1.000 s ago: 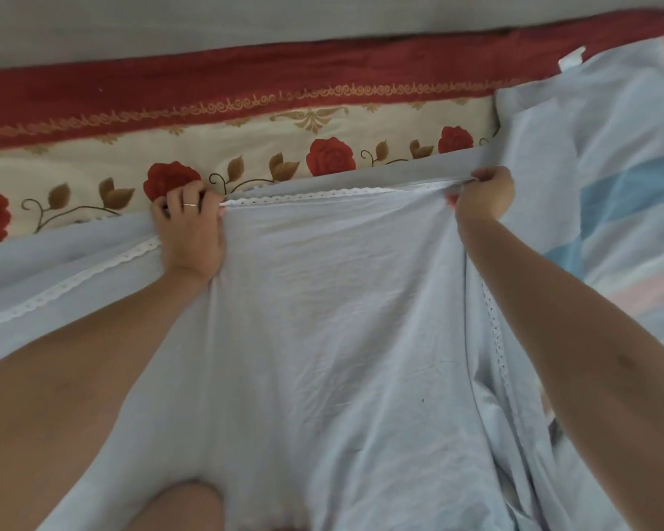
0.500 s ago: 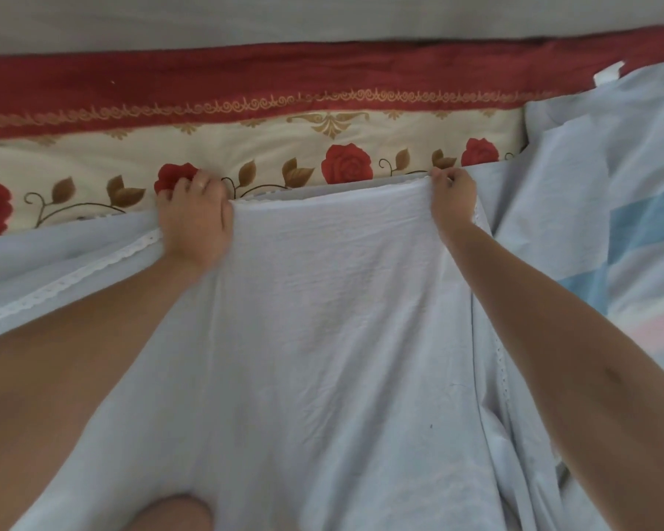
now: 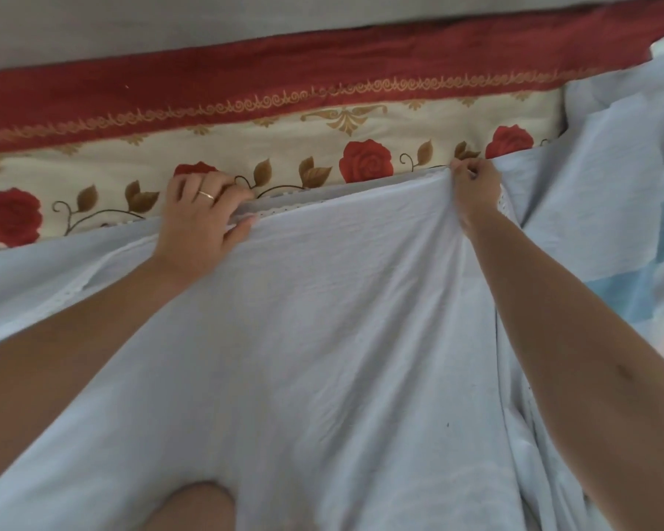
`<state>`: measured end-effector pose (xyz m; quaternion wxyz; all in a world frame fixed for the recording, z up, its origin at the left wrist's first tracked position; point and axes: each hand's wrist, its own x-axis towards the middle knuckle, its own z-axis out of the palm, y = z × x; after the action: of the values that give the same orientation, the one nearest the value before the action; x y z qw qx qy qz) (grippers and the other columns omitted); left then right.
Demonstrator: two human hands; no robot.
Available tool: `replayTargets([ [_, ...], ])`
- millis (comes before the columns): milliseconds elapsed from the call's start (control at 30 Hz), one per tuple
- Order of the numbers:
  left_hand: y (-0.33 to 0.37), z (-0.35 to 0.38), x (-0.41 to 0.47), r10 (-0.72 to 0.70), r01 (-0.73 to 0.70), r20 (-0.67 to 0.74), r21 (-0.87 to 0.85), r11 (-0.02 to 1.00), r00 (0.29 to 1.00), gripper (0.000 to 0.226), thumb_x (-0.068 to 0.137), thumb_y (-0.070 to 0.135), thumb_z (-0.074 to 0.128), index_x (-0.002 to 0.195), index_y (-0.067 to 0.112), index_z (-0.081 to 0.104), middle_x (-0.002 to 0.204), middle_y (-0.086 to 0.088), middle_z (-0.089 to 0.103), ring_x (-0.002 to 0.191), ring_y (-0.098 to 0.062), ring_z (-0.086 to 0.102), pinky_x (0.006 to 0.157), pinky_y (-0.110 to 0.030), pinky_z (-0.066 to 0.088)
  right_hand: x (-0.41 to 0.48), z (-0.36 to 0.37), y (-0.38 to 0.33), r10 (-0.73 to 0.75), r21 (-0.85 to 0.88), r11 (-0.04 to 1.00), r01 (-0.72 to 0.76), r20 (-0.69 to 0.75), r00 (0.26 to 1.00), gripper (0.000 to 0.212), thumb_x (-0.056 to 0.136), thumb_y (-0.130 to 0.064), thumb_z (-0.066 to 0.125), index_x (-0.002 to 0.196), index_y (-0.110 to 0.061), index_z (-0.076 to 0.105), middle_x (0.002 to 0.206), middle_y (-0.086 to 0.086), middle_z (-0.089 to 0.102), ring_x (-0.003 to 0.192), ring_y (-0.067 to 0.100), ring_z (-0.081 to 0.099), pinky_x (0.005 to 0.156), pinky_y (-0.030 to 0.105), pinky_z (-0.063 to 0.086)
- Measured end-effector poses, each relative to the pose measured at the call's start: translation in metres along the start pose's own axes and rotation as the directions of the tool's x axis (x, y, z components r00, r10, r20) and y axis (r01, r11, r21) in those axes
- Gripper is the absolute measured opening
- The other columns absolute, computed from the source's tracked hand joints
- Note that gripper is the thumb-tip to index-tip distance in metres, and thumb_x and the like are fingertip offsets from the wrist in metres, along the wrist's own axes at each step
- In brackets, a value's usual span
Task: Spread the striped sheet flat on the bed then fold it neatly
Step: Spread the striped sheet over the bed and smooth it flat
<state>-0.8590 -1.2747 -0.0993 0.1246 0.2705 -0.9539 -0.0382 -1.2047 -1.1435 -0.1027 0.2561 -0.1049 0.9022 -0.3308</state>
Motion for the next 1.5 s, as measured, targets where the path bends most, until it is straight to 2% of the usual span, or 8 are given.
replayTargets([
  [300, 0.008, 0.003, 0.013, 0.021, -0.020, 0.214, -0.007, 1.000, 0.977, 0.037, 0.097, 0.032, 0.037, 0.094, 0.005, 0.061, 0.086, -0.015, 0.064, 0.071, -0.033, 0.060, 0.058, -0.036, 0.043, -0.002, -0.002, -0.002, 0.040, 0.160, 0.986, -0.044, 0.031, 0.999, 0.026, 0.093, -0.020, 0.053, 0.067, -0.023, 0.048, 0.079, -0.013, 0.057, 0.075, 0.000, 0.052, 0.058, 0.002, 0.036],
  [500, 0.008, 0.000, 0.014, 0.107, -0.111, 0.064, 0.058, 0.992, 0.992, 0.021, 0.093, 0.026, 0.053, 0.088, 0.007, 0.062, 0.100, -0.014, 0.060, 0.084, -0.031, 0.053, 0.074, -0.041, 0.039, 0.002, -0.004, 0.001, 0.058, 0.295, 0.952, -0.081, 0.087, 0.995, 0.030, 0.092, -0.009, 0.052, 0.064, -0.018, 0.047, 0.096, -0.013, 0.065, 0.082, -0.011, 0.056, 0.070, 0.002, 0.038],
  [667, 0.017, -0.001, 0.020, 0.055, -0.063, 0.266, 0.022, 0.998, 0.962, 0.046, 0.092, 0.043, 0.041, 0.089, 0.003, 0.062, 0.090, -0.015, 0.061, 0.084, -0.033, 0.057, 0.072, -0.040, 0.042, 0.006, -0.004, 0.003, 0.066, 0.235, 0.968, -0.086, 0.092, 0.994, 0.025, 0.094, -0.015, 0.052, 0.070, -0.021, 0.047, 0.084, -0.013, 0.060, 0.070, -0.006, 0.050, 0.070, 0.011, 0.039],
  [833, 0.022, -0.002, 0.023, 0.013, -0.034, 0.266, 0.073, 0.997, 0.964, 0.028, 0.091, 0.027, 0.055, 0.088, 0.001, 0.062, 0.093, -0.018, 0.058, 0.083, -0.036, 0.056, 0.070, -0.043, 0.044, 0.005, -0.006, 0.006, 0.019, 0.266, 0.963, -0.048, 0.109, 0.994, 0.021, 0.092, -0.014, 0.053, 0.073, -0.022, 0.049, 0.102, -0.008, 0.065, 0.081, -0.006, 0.055, 0.074, 0.008, 0.039],
  [1033, 0.023, 0.006, 0.021, -0.052, 0.057, 0.241, -0.015, 0.998, 0.969, 0.026, 0.092, 0.022, 0.048, 0.092, 0.000, 0.063, 0.104, -0.021, 0.055, 0.086, -0.039, 0.055, 0.067, -0.045, 0.048, 0.001, -0.007, 0.006, -0.013, 0.162, 0.987, -0.001, 0.091, 0.996, 0.020, 0.093, -0.018, 0.053, 0.075, -0.024, 0.047, 0.092, -0.013, 0.060, 0.078, -0.004, 0.052, 0.077, 0.018, 0.040],
  [1267, 0.016, 0.028, 0.020, -0.026, 0.036, 0.191, -0.049, 0.998, 0.981, 0.025, 0.092, 0.019, 0.041, 0.087, 0.004, 0.060, 0.097, -0.016, 0.059, 0.076, -0.034, 0.056, 0.060, -0.039, 0.042, -0.006, -0.011, 0.020, -0.217, -0.246, 0.935, 0.256, 0.174, 0.960, 0.035, 0.083, -0.046, 0.063, 0.082, -0.017, 0.044, 0.098, 0.003, 0.047, 0.089, 0.016, 0.043, 0.080, 0.026, 0.032],
  [1400, 0.007, -0.002, 0.027, 0.013, 0.032, 0.221, -0.196, 0.980, 0.975, 0.029, 0.093, 0.019, 0.037, 0.082, 0.001, 0.058, 0.081, -0.015, 0.059, 0.047, -0.028, 0.051, 0.041, -0.023, 0.030, -0.022, -0.001, -0.014, -0.127, -0.226, 0.969, 0.096, -0.128, 0.984, 0.058, 0.094, -0.044, 0.051, 0.046, -0.018, 0.032, 0.050, 0.000, 0.037, 0.053, 0.018, 0.037, 0.062, 0.028, 0.029],
  [1500, -0.003, -0.004, 0.031, 0.000, 0.039, 0.240, -0.160, 0.986, 0.971, 0.032, 0.094, 0.021, 0.037, 0.083, 0.002, 0.060, 0.075, -0.012, 0.057, 0.046, -0.029, 0.050, 0.044, -0.023, 0.024, -0.013, 0.022, -0.031, -0.008, -0.198, 0.979, -0.051, -0.286, 0.958, 0.058, 0.093, -0.046, 0.049, 0.045, -0.018, 0.035, 0.052, 0.001, 0.042, 0.062, 0.026, 0.048, 0.069, 0.032, 0.038],
])
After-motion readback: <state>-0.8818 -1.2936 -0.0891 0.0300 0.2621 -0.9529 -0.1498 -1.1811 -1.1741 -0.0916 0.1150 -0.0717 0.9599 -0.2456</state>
